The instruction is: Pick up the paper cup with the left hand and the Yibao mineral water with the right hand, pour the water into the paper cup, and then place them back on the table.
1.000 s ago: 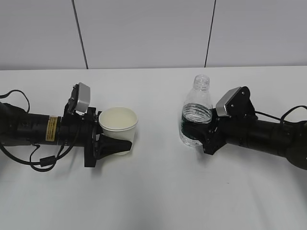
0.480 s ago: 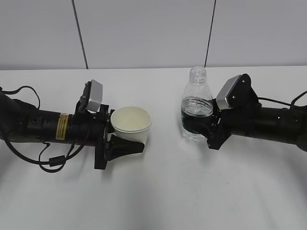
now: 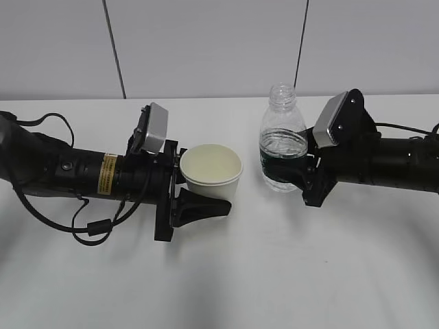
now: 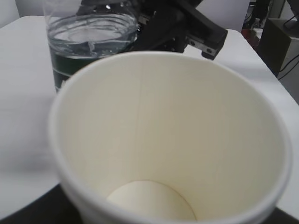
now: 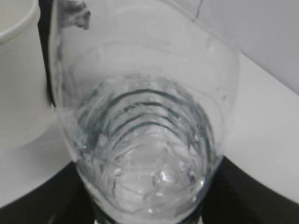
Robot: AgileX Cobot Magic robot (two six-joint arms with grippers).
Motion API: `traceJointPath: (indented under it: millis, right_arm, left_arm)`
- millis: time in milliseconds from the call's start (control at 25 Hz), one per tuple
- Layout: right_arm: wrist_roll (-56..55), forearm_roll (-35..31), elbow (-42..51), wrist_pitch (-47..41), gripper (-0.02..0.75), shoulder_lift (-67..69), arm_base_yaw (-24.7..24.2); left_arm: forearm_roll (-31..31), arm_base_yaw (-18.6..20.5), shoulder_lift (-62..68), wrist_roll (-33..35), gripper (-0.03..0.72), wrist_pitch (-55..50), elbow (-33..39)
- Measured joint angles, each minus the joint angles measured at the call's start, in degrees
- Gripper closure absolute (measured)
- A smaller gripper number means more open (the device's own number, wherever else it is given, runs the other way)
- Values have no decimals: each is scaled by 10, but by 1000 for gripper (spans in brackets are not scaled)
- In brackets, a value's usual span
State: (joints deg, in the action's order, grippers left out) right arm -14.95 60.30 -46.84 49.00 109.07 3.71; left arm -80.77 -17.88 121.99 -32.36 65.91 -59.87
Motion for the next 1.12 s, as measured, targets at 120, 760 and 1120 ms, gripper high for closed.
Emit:
traceJointPath:
  millis: [120,760,1120]
  right_arm:
    - [-2,8,0,-18,290,-12,0]
    - [-4,34,1,-39,290,-19,0]
    - [-4,54,1,-56,290,-19,0]
  left_arm:
    - [7,-3,0,-3,276,0,0]
    - [41,-34,0,-9,276,-6,0]
    - [69,-36,0,-9,276,-11,0]
